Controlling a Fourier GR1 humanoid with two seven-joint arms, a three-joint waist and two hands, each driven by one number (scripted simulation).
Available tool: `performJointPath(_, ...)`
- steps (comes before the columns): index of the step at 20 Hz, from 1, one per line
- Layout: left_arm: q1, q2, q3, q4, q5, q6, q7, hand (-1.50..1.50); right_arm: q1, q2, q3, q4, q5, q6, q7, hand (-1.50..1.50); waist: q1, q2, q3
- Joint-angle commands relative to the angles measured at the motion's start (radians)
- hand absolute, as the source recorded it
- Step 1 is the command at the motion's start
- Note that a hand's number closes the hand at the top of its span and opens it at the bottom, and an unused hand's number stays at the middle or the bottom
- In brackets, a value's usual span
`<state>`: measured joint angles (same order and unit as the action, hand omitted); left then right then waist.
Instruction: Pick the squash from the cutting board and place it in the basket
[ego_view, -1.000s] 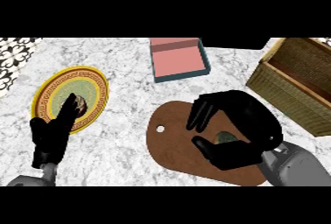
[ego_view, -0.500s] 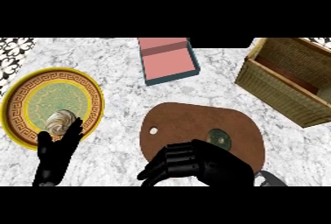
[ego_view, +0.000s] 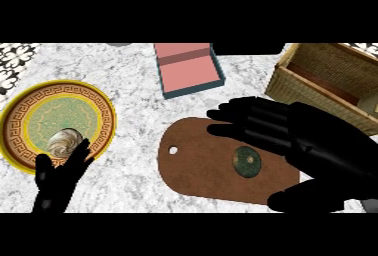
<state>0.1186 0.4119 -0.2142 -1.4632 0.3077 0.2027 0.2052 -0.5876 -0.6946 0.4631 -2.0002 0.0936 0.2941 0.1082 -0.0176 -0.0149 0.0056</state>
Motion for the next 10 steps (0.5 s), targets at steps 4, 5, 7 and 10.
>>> performJointPath(4,0.011,0.024,0.018,0.041,0.023,-0.038,0.05,0.0,-0.163,-0.263,-0.18,-0.048,-0.219,0.33,0.11,-1.5,0.001,0.007,-0.009)
performJointPath(5,0.004,-0.031,-0.02,0.063,-0.02,0.004,0.021,0.0,-0.173,-0.282,-0.175,-0.02,-0.243,0.376,0.112,-1.5,0.003,0.01,-0.009)
performJointPath(7,0.008,-0.026,-0.013,0.07,-0.013,-0.018,0.002,0.0,-0.168,-0.347,-0.178,0.02,-0.251,0.467,0.076,-1.5,0.007,0.014,-0.008)
performJointPath(10,0.023,0.0,0.001,0.025,-0.005,-0.031,0.031,0.0,-0.205,-0.38,-0.194,0.053,-0.266,0.562,0.078,-1.5,0.022,0.014,-0.007)
